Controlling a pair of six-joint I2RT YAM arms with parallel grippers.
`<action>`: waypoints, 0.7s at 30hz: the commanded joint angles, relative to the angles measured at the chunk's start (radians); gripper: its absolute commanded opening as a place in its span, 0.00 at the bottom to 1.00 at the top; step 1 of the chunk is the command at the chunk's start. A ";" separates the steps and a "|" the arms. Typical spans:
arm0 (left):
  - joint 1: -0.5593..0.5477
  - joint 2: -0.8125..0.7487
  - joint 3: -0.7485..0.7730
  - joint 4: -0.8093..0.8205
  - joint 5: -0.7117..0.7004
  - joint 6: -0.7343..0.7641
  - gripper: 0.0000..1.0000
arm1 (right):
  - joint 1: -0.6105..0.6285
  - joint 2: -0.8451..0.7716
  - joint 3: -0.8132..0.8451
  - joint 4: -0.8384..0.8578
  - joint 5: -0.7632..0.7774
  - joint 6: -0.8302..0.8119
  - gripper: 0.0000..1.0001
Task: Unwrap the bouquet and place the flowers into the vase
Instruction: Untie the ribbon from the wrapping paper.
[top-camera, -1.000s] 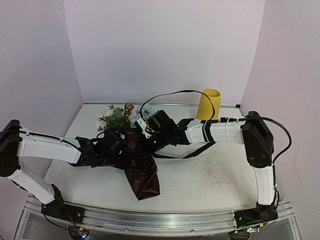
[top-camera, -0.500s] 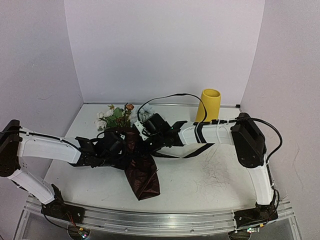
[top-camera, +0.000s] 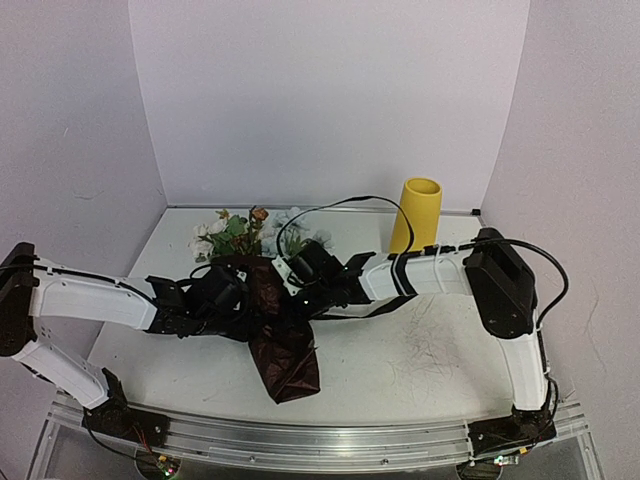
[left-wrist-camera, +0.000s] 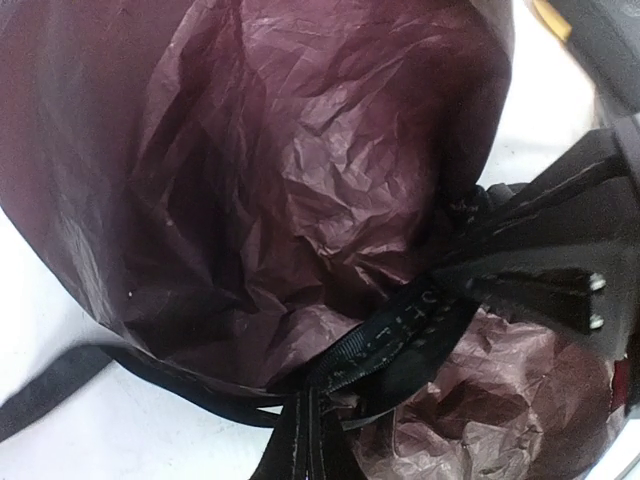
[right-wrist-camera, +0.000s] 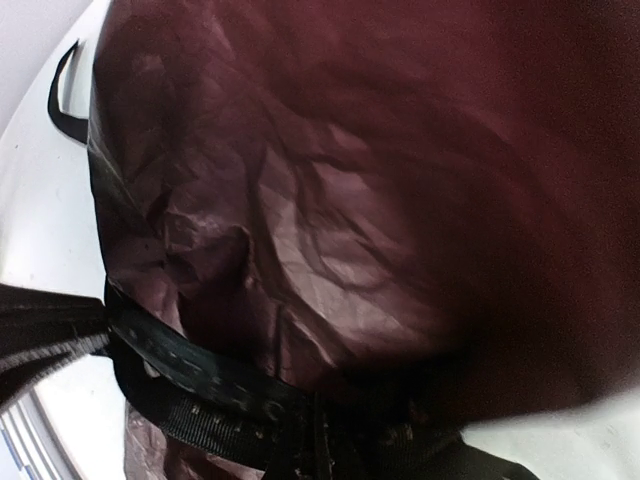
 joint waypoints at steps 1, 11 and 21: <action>0.003 -0.053 -0.015 0.009 -0.006 -0.007 0.00 | 0.001 -0.160 -0.078 0.003 0.110 0.022 0.00; 0.003 -0.136 -0.077 -0.039 -0.024 -0.032 0.00 | -0.032 -0.274 -0.230 0.022 0.209 0.059 0.00; 0.003 -0.135 -0.071 -0.047 0.013 -0.034 0.05 | -0.028 -0.272 -0.219 0.085 0.032 -0.006 0.39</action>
